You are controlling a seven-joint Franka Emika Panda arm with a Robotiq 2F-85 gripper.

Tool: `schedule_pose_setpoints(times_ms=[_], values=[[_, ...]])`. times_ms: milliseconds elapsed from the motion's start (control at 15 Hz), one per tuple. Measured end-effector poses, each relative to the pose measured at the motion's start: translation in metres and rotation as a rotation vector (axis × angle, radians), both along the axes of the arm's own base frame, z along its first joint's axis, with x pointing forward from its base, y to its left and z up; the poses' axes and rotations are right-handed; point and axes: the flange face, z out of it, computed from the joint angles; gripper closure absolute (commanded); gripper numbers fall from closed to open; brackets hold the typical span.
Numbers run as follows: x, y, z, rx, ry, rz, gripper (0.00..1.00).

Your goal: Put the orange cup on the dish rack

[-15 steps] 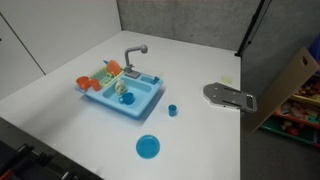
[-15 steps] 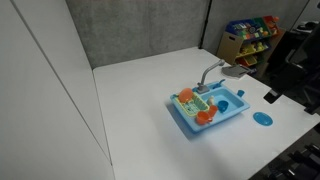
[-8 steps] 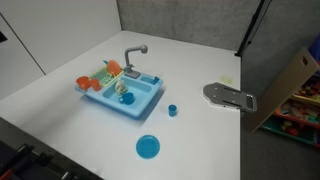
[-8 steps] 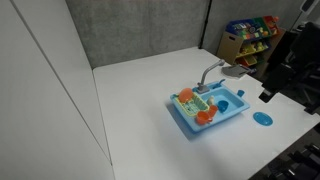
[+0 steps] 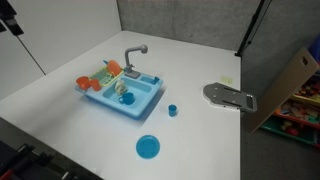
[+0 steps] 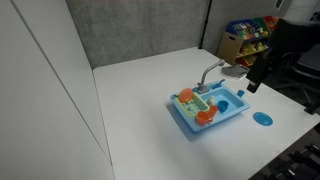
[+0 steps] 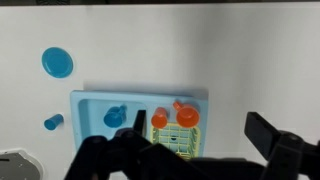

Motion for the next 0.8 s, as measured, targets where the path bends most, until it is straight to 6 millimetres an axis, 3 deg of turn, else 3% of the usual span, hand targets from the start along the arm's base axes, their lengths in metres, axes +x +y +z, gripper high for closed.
schedule_pose_setpoints(times_ms=[467, 800], values=[[0.034, -0.015, -0.028, 0.037, 0.012, -0.026, 0.00], [0.055, -0.028, -0.058, 0.058, 0.002, -0.049, 0.00]])
